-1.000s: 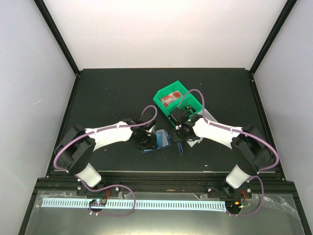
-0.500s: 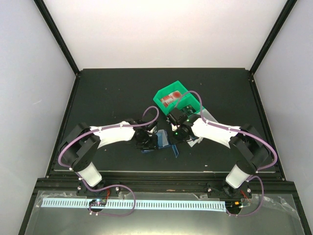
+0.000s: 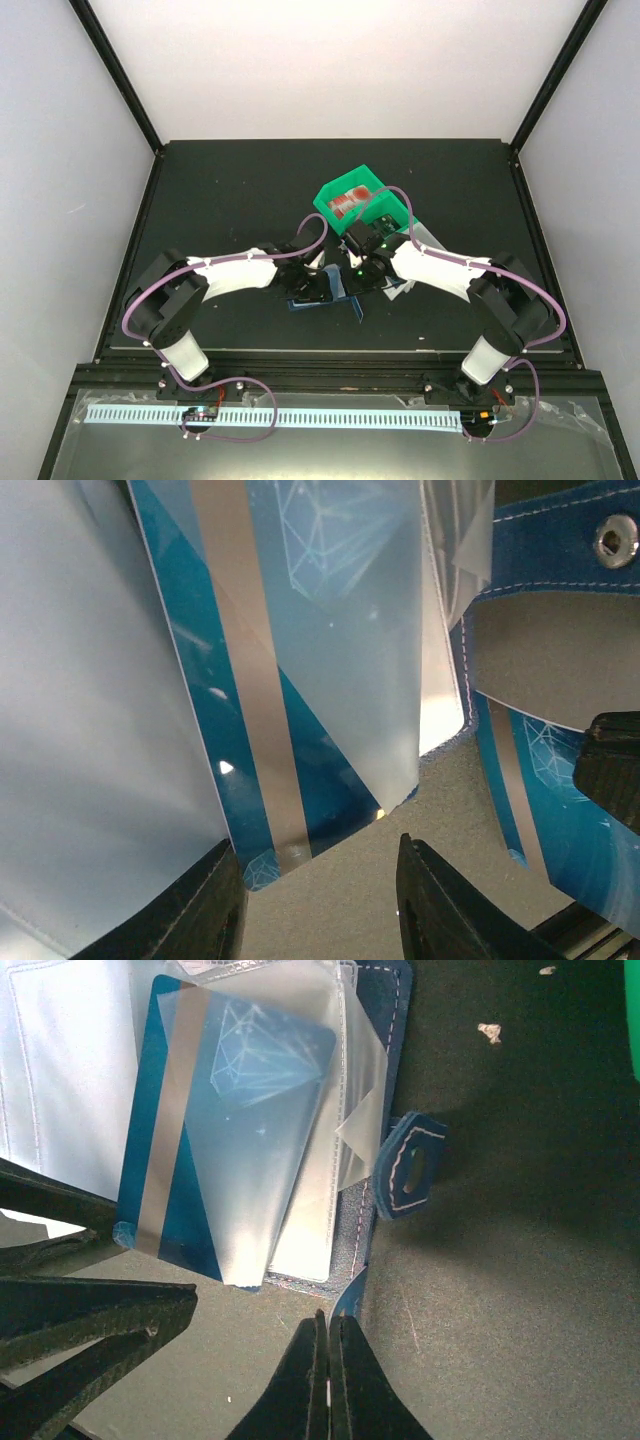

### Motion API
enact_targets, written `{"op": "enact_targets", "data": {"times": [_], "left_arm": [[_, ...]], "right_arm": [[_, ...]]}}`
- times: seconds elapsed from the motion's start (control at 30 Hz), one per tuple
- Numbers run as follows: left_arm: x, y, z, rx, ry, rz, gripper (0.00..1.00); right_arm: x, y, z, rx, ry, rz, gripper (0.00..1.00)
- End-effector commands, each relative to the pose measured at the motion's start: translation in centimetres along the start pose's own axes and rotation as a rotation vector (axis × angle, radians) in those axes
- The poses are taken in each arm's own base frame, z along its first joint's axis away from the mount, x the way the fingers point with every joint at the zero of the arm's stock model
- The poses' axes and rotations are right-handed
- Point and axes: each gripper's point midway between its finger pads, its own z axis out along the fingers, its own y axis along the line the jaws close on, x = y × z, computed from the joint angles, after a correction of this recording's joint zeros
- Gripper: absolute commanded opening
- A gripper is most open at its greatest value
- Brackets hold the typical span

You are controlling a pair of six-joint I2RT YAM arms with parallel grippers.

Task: Put the credit cards into the card holder
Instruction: Insert the credit card into the card holder.

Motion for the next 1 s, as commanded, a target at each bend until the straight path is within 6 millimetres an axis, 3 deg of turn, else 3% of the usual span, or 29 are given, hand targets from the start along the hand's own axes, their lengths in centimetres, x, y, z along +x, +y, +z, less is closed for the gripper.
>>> {"op": "enact_targets", "data": {"times": [0.0,0.13,0.37,0.67,0.83,0.97], "left_arm": [[-0.4,-1.5,0.4,0.067,-0.006,0.044,0.42],[-0.5,-0.9,-0.2,0.036,-0.032,0.037,0.44],[-0.3,-1.8,-0.4,0.081,-0.033,0.069,0.48],[-1.1,2.3,-3.9,-0.173,-0.144,0.012,0.53],[-0.4,1.9,-4.6,-0.114,-0.169,0.005,0.45],[0.4,2.6,-3.8,-0.109,-0.169,-0.030,0.38]], "right_arm": [[-0.3,1.8,0.3,-0.081,0.000,-0.021,0.01],[-0.4,1.7,0.3,-0.071,-0.005,-0.018,0.01],[-0.6,1.7,0.3,-0.069,-0.008,-0.018,0.01],[-0.8,1.5,0.3,-0.053,-0.011,-0.018,0.01],[-0.8,1.5,0.5,-0.053,-0.009,-0.019,0.01],[-0.9,1.5,0.6,-0.054,-0.009,-0.018,0.01]]}}
